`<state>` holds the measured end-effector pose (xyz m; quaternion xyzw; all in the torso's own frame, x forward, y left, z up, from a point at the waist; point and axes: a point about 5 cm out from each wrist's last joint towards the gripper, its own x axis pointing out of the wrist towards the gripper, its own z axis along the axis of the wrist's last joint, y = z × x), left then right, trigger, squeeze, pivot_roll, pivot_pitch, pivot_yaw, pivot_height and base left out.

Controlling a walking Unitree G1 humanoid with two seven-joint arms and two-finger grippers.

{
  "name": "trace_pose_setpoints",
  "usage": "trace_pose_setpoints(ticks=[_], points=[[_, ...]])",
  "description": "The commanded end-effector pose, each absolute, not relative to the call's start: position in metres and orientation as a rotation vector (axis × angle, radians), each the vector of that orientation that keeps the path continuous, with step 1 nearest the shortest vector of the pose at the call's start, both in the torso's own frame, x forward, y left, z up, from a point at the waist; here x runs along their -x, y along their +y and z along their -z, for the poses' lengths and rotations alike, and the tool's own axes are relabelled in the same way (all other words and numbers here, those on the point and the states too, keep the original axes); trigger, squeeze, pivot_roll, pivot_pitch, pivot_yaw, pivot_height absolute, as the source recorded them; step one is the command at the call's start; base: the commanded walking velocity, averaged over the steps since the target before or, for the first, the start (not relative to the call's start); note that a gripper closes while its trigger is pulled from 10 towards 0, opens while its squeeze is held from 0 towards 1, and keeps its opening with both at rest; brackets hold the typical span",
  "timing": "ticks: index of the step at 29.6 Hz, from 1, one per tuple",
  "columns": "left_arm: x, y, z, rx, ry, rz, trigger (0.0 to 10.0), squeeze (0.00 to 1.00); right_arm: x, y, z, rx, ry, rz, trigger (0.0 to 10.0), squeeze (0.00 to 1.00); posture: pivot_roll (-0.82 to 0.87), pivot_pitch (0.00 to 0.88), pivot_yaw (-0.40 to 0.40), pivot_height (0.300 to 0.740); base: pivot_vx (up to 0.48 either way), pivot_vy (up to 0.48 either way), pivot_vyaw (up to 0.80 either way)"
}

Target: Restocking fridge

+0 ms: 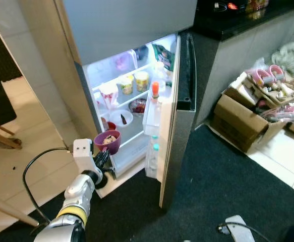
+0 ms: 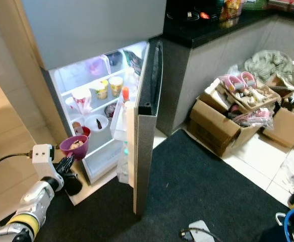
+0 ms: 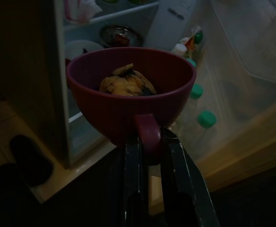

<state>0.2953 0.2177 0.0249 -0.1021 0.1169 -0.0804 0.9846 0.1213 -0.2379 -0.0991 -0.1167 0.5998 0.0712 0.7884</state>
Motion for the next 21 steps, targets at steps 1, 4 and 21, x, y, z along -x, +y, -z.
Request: trace_pose_setpoints(ticks=[1, 4, 21], points=[[-0.301, 0.216, -0.031, 0.194, 0.215, 0.181, 10.0, 0.0, -0.123, -0.238, 0.099, 0.244, 1.278, -0.148, 10.0, 0.0, -0.07, 0.0, -0.01, 0.74, 0.0, -0.461, 0.0], [-0.305, 0.215, -0.034, 0.195, 0.202, 0.162, 10.0, 0.0, -0.122, -0.237, 0.099, 0.243, 1.279, -0.151, 10.0, 0.0, -0.07, 0.0, -0.012, 0.74, 0.0, -0.406, 0.0], [-0.336, 0.172, -0.064, 0.138, 0.11, 0.204, 10.0, 0.0, -0.112, -0.238, 0.102, 0.235, 1.292, -0.145, 10.0, 0.0, -0.09, 0.0, -0.005, 0.74, 0.0, -0.017, 0.0]])
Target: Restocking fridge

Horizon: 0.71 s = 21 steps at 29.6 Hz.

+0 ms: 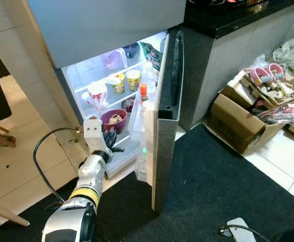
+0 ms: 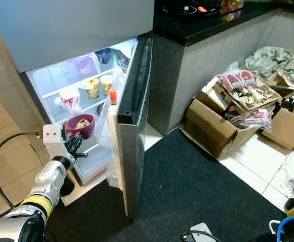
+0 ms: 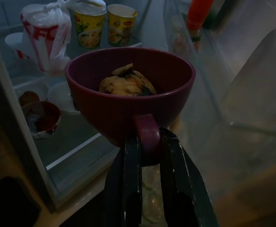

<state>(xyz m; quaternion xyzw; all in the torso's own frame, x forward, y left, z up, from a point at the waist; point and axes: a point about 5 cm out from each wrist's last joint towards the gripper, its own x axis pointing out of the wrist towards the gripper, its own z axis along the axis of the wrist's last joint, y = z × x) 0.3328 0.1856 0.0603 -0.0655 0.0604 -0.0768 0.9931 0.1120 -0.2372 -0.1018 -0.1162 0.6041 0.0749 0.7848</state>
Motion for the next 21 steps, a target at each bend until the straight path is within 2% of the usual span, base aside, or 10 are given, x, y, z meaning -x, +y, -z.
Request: trace_pose_setpoints(ticks=[1, 5, 10, 13, 14, 15, 16, 17, 21], points=[[-0.336, 0.164, -0.062, 0.152, 0.117, 0.244, 10.0, 0.0, -0.112, -0.239, 0.101, 0.236, 1.292, -0.144, 10.0, 0.0, -0.09, 0.0, -0.003, 0.74, 0.0, 0.0, 0.0], [-0.335, 0.154, -0.06, 0.17, 0.124, 0.294, 10.0, 0.0, -0.112, -0.239, 0.101, 0.236, 1.292, -0.142, 10.0, 0.0, -0.09, 0.0, -0.003, 0.74, 0.0, 0.0, 0.0], [-0.318, 0.102, -0.045, 0.207, 0.164, 0.504, 10.0, 0.0, -0.112, -0.239, 0.101, 0.233, 1.291, -0.138, 10.0, 0.0, -0.09, 0.0, -0.001, 0.74, 0.0, 0.0, 0.0], [-0.315, 0.094, -0.044, 0.207, 0.167, 0.541, 10.0, 0.0, -0.112, -0.239, 0.101, 0.234, 1.291, -0.138, 10.0, 0.0, -0.09, 0.0, -0.002, 0.74, 0.0, 0.0, 0.0], [-0.311, 0.078, -0.044, 0.223, 0.165, 0.617, 10.0, 0.0, -0.113, -0.239, 0.101, 0.233, 1.289, -0.137, 10.0, 0.0, -0.09, 0.0, -0.001, 0.74, 0.0, 0.0, 0.0], [-0.311, 0.078, -0.044, 0.223, 0.165, 0.617, 10.0, 0.0, -0.113, -0.239, 0.101, 0.233, 1.289, -0.137, 10.0, 0.0, -0.09, 0.0, -0.001, 0.74, 0.0, 0.0, 0.0], [-0.305, 0.062, -0.045, 0.241, 0.156, 0.706, 10.0, 0.0, -0.114, -0.239, 0.101, 0.233, 1.286, -0.136, 10.0, 0.0, -0.09, 0.0, -0.002, 0.74, 0.0, 0.0, 0.0], [-0.305, 0.062, -0.045, 0.241, 0.156, 0.706, 10.0, 0.0, -0.114, -0.239, 0.101, 0.233, 1.286, -0.136, 10.0, 0.0, -0.09, 0.0, -0.002, 0.74, 0.0, 0.0, 0.0], [-0.295, 0.028, -0.056, 0.306, 0.095, 0.894, 10.0, 0.0, -0.117, -0.24, 0.1, 0.231, 1.278, -0.129, 10.0, 0.0, -0.1, 0.0, 0.001, 0.74, 0.0, 0.0, 0.0]])
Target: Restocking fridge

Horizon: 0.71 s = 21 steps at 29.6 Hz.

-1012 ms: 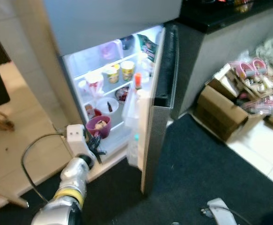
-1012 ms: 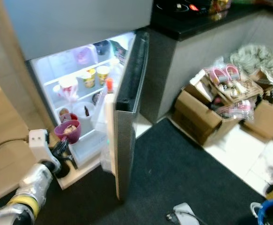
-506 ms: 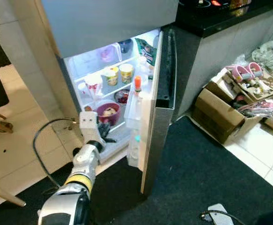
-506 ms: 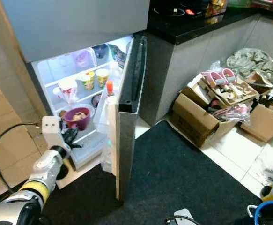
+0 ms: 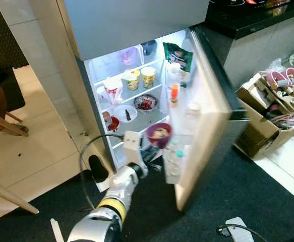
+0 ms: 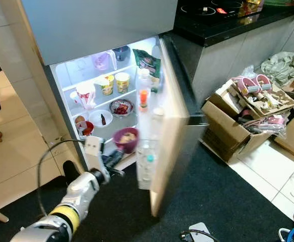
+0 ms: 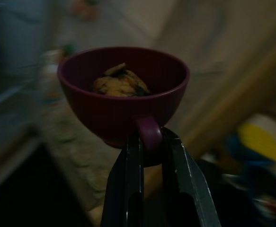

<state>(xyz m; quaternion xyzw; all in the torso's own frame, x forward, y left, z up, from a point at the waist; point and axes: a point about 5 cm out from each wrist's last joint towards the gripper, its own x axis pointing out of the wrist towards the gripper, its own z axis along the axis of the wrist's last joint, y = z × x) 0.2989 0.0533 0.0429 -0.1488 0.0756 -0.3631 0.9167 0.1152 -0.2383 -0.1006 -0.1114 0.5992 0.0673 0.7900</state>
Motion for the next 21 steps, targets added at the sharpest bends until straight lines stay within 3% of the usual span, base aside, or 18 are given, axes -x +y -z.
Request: trace_pose_setpoints(ticks=[1, 5, 9, 17, 21], points=[[-0.293, 0.023, -0.058, 0.301, 0.084, 0.922, 10.0, 0.0, -0.117, -0.24, 0.1, 0.231, 1.277, -0.128, 10.0, 0.0, -0.1, 0.0, 0.001, 0.74, 0.0, 0.0, 0.0], [-0.293, 0.021, -0.058, 0.253, 0.08, 0.921, 10.0, 0.0, -0.118, -0.239, 0.1, 0.226, 1.271, -0.124, 10.0, 0.0, -0.1, 0.0, 0.003, 0.74, 0.0, 0.0, 0.0], [-0.302, 0.042, -0.053, 0.176, 0.097, 0.782, 10.0, 0.0, -0.12, -0.237, 0.099, 0.213, 1.259, -0.124, 10.0, 0.0, -0.09, 0.0, 0.005, 0.74, 0.0, 0.0, 0.0], [-0.32, 0.121, -0.054, 0.044, 0.075, 0.45, 10.0, 0.0, -0.131, -0.232, 0.097, 0.19, 1.21, -0.137, 10.0, 0.0, -0.08, 0.0, 0.006, 0.74, 0.0, 0.0, 0.0], [-0.32, 0.133, -0.053, 0.026, 0.073, 0.395, 10.0, 0.0, -0.134, -0.231, 0.096, 0.193, 1.202, -0.143, 10.0, 0.0, -0.08, 0.0, 0.005, 0.74, 0.0, 0.0, 0.0]])
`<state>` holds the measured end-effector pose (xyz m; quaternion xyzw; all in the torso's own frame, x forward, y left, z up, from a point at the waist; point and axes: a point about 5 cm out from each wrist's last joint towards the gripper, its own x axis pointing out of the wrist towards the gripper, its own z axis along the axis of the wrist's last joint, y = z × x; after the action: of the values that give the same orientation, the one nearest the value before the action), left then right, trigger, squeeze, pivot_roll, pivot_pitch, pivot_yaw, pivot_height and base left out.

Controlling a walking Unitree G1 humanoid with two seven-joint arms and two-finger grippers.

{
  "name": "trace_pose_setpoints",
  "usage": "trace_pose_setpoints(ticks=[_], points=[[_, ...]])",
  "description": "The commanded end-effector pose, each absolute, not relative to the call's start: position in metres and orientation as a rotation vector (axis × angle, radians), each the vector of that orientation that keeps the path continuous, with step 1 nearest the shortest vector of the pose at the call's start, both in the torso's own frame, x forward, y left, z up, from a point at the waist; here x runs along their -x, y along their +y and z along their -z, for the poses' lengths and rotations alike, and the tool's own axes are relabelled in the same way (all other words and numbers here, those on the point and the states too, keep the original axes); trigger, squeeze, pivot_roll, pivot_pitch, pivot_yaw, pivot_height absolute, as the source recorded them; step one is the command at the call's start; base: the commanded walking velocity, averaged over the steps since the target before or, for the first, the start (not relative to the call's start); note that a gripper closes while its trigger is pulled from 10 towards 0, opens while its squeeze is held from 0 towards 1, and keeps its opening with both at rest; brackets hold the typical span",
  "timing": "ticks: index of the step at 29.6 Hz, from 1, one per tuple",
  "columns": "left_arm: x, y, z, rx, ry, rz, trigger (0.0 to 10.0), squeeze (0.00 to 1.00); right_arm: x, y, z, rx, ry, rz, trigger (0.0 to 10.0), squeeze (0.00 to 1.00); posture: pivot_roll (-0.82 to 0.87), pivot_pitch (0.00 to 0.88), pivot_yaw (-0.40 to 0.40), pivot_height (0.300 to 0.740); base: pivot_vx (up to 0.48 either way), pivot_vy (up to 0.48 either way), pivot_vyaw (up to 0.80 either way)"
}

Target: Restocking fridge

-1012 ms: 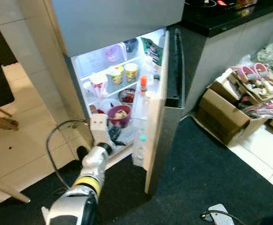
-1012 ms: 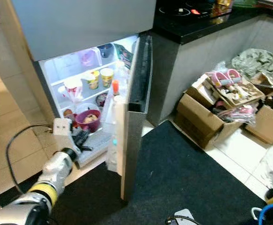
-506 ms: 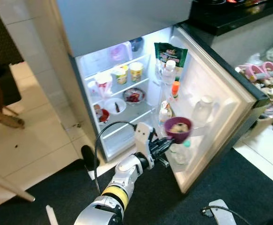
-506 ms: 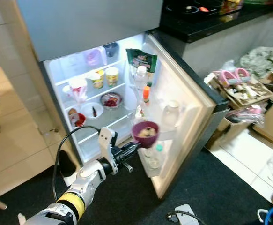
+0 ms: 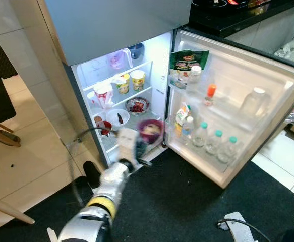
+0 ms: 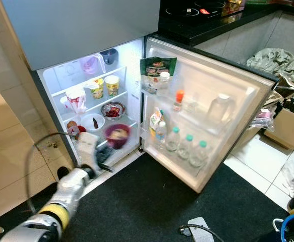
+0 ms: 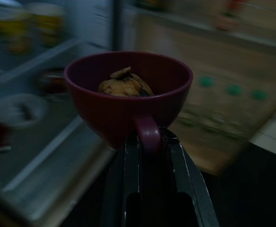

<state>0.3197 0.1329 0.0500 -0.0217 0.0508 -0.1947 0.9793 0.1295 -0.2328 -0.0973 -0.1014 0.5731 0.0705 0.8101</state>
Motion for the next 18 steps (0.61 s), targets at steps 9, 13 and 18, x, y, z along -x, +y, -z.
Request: trace_pose_setpoints(ticks=[9, 13, 18], points=[[-0.314, 0.136, -0.047, -0.001, 0.074, 0.342, 10.0, 0.0, -0.144, -0.226, 0.094, 0.181, 1.166, -0.166, 10.0, 0.0, -0.07, 0.0, 0.0, 0.74, 0.0, 0.0, 0.0], [-0.313, 0.127, -0.047, 0.022, 0.065, 0.386, 10.0, 0.0, -0.145, -0.224, 0.093, 0.168, 1.155, -0.17, 10.0, 0.0, -0.07, 0.0, -0.001, 0.74, 0.0, 0.0, 0.0], [-0.31, 0.108, -0.055, 0.106, 0.008, 0.554, 10.0, 0.0, -0.162, -0.22, 0.087, 0.094, 1.062, -0.16, 10.0, 0.0, -0.07, 0.0, -0.001, 0.74, 0.0, 0.0, 0.0]])
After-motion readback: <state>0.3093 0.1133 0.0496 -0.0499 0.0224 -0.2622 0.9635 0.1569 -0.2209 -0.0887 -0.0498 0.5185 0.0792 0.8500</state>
